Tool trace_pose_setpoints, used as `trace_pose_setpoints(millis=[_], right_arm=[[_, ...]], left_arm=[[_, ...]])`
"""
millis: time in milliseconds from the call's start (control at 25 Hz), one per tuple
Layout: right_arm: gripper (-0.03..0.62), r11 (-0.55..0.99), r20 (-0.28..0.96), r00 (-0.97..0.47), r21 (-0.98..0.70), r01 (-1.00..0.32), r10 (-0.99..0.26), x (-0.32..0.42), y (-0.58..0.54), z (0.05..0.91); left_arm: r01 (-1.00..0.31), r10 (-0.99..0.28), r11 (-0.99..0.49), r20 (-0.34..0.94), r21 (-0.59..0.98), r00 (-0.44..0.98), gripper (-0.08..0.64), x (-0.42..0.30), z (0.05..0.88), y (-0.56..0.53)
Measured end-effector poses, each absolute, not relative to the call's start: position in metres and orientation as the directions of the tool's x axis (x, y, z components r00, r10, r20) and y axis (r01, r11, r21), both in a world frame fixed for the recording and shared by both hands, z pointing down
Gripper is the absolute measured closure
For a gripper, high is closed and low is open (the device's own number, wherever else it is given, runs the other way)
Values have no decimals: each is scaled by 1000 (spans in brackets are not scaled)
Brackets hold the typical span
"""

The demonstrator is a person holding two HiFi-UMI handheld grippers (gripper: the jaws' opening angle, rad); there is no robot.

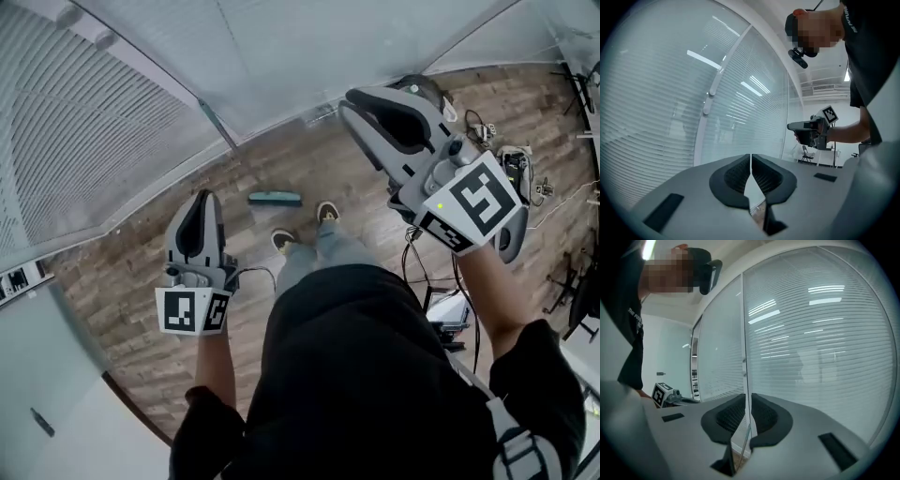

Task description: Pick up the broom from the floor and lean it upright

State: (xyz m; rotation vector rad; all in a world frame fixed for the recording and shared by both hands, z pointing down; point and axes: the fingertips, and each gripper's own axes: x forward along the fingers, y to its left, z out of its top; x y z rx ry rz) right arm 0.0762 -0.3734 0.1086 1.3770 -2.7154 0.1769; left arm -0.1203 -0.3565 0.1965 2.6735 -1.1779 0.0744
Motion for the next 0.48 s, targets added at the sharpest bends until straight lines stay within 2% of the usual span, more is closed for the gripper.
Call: trace_pose_setpoints(millis=[200, 360, 480], right_arm=[[572, 562, 151, -573, -109, -820, -806, 88, -341, 97], [574, 542, 144, -561, -150, -827, -815, 92, -326, 96], [574, 539, 127, -551, -118, -834, -825, 94, -325, 91]], left_arm=[[-706, -697, -691, 112, 156, 708, 538, -100, 163, -351], [-712, -713, -671, 87, 207, 696, 538, -101, 146, -338], [-706, -707, -677, 82, 206, 702, 538, -100, 141, -333]])
